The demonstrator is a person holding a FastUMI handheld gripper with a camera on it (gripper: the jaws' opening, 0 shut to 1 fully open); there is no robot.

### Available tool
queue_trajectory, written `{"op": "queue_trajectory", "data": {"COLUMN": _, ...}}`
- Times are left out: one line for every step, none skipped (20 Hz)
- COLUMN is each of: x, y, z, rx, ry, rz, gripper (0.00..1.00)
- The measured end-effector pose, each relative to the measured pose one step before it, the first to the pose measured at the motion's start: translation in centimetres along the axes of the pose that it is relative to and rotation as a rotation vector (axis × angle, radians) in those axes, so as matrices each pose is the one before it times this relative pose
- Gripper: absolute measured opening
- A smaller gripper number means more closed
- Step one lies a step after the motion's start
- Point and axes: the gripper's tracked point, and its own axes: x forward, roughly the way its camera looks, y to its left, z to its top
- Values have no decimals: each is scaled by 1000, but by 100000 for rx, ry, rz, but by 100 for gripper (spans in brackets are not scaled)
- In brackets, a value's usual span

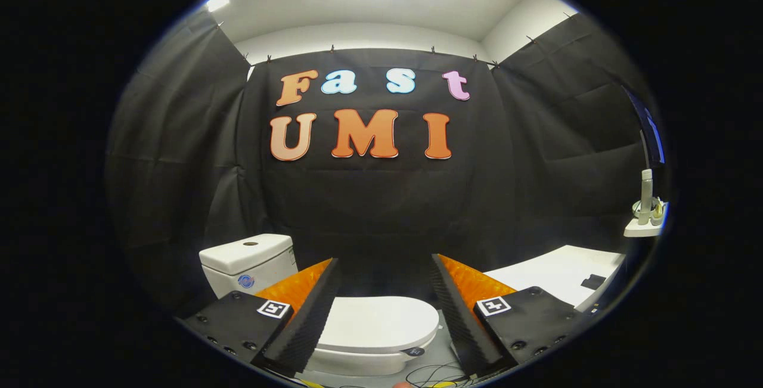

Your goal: Open the toilet lid.

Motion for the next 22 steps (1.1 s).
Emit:
{"op": "queue_trajectory", "data": {"x": 21, "y": 5, "z": -108, "rx": -116, "ry": 207, "rz": -107, "gripper": 98}}
{"op": "queue_trajectory", "data": {"x": 9, "y": -77, "z": -52, "rx": -225, "ry": 130, "rz": -194, "gripper": 98}}
{"op": "queue_trajectory", "data": {"x": -9, "y": 34, "z": -40, "rx": -187, "ry": -75, "rz": 40, "gripper": 98}}
{"op": "queue_trajectory", "data": {"x": 22, "y": -16, "z": 25, "rx": -51, "ry": 8, "rz": -127, "gripper": 98}}
{"op": "queue_trajectory", "data": {"x": -13, "y": 108, "z": 77, "rx": 94, "ry": -9, "rz": 178, "gripper": 98}}
{"op": "queue_trajectory", "data": {"x": 30, "y": 73, "z": 49, "rx": 94, "ry": -29, "rz": 42, "gripper": 98}}
{"op": "queue_trajectory", "data": {"x": 14, "y": -89, "z": -5, "rx": -76, "ry": 74, "rz": -166, "gripper": 98}}
{"op": "queue_trajectory", "data": {"x": 53, "y": -14, "z": 70, "rx": -141, "ry": -80, "rz": 49, "gripper": 98}}
{"op": "queue_trajectory", "data": {"x": 49, "y": -54, "z": 70, "rx": -243, "ry": -97, "rz": -198, "gripper": 98}}
{"op": "queue_trajectory", "data": {"x": 34, "y": -38, "z": 57, "rx": -264, "ry": -69, "rz": -123, "gripper": 98}}
{"op": "queue_trajectory", "data": {"x": 145, "y": -37, "z": -51, "rx": -135, "ry": 215, "rz": -158, "gripper": 98}}
{"op": "queue_trajectory", "data": {"x": 263, "y": -20, "z": -72, "rx": -38, "ry": 301, "rz": -258, "gripper": 98}}
{"op": "queue_trajectory", "data": {"x": 359, "y": -30, "z": -346, "rx": -68, "ry": 628, "rz": -245, "gripper": 98}}
{"op": "queue_trajectory", "data": {"x": 248, "y": 62, "z": -394, "rx": 61, "ry": 807, "rz": -28, "gripper": 98}}
{"op": "queue_trajectory", "data": {"x": 412, "y": 77, "z": -544, "rx": 208, "ry": 826, "rz": -74, "gripper": 98}}
{"op": "queue_trajectory", "data": {"x": 431, "y": -47, "z": -681, "rx": 195, "ry": 994, "rz": -288, "gripper": 98}}
{"op": "queue_trajectory", "data": {"x": 427, "y": -118, "z": -883, "rx": -34, "ry": 1533, "rz": -332, "gripper": 98}}
{"op": "queue_trajectory", "data": {"x": 579, "y": -119, "z": -1209, "rx": -100, "ry": 1736, "rz": -469, "gripper": 98}}
{"op": "queue_trajectory", "data": {"x": 505, "y": -54, "z": -1389, "rx": 66, "ry": 2197, "rz": -9, "gripper": 98}}
{"op": "queue_trajectory", "data": {"x": 726, "y": -10, "z": -1512, "rx": 281, "ry": 2196, "rz": -14, "gripper": 98}}
{"op": "queue_trajectory", "data": {"x": 538, "y": -41, "z": -1668, "rx": 505, "ry": 2662, "rz": 105, "gripper": 98}}
{"op": "queue_trajectory", "data": {"x": 525, "y": -245, "z": -1858, "rx": 759, "ry": 2619, "rz": -404, "gripper": 98}}
